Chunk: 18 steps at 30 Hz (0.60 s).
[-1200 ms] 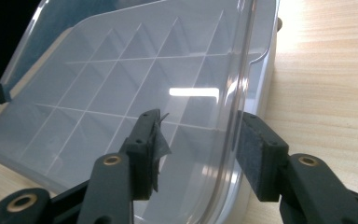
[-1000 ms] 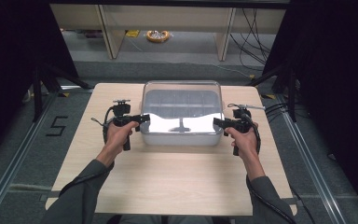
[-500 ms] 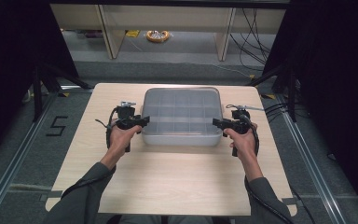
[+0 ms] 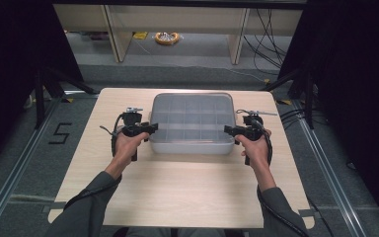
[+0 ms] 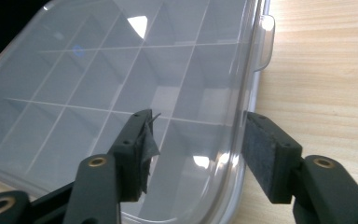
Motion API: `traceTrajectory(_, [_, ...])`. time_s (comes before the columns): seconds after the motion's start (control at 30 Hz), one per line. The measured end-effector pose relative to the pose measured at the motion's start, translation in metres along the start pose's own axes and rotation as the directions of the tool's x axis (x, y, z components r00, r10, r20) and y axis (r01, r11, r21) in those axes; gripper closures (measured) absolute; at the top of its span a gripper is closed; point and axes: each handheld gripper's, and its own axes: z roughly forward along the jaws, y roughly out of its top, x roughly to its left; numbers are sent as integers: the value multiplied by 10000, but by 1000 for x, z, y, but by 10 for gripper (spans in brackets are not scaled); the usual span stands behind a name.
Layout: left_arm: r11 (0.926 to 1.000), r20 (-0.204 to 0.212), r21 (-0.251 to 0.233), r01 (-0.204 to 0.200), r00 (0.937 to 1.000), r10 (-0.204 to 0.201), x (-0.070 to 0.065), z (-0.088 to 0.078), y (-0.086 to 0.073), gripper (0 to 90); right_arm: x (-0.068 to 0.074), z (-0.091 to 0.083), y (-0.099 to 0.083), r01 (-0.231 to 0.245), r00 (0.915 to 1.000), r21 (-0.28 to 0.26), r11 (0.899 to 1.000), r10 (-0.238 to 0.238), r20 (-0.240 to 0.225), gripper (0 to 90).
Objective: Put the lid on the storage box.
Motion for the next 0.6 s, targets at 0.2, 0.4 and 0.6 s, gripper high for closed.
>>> traceTrajectory(0.2, [10000,20,26,-80,10000,80,2,-1,-1,551,7,2,0,-13,9995,56,10000,11,318,427])
traceTrajectory(0.4, [10000,97,-49,52,9999,-51,2,0,-1,551,-3,-1,3,-548,9982,264,9982,553,-219,461])
traceTrajectory(0.6, [9999,164,-50,88,9998,-87,4,0,-3,553,-17,-3,5,-964,9929,284,9949,981,-671,491])
